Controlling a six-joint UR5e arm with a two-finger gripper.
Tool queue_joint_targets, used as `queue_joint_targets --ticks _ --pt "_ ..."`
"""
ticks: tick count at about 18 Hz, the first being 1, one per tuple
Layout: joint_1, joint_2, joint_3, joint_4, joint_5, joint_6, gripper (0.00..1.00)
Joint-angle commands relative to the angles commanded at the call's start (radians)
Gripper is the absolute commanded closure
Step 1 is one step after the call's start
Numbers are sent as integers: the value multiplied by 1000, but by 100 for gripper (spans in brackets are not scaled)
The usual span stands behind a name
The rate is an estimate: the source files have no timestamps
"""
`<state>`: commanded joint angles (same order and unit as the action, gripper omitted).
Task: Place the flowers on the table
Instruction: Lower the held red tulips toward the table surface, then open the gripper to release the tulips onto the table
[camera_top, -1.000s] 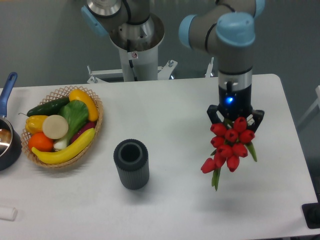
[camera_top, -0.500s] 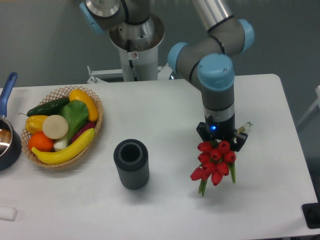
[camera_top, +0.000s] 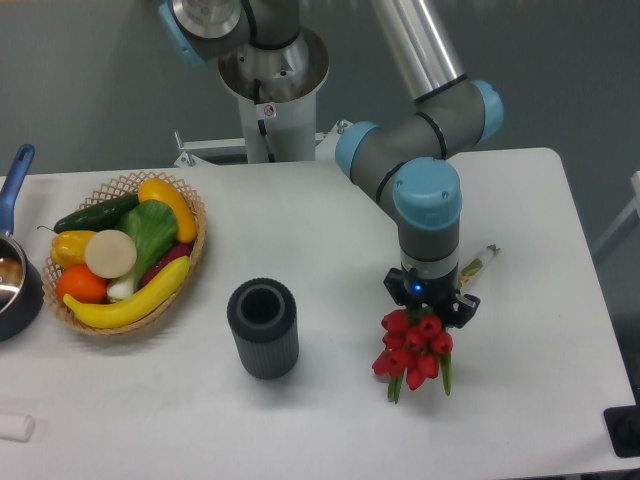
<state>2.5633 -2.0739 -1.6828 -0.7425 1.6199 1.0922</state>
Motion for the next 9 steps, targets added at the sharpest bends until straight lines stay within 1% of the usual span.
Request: queue_joint_targets --ticks 3,4,6,9 --pt "-5 -14 15 0 -3 -2 49" --pt "-8 -12 15 -2 -3 0 42" --pt "-9 -12 12 6 -2 9 1" --pt "-28 -2 15 8 -2 18 0"
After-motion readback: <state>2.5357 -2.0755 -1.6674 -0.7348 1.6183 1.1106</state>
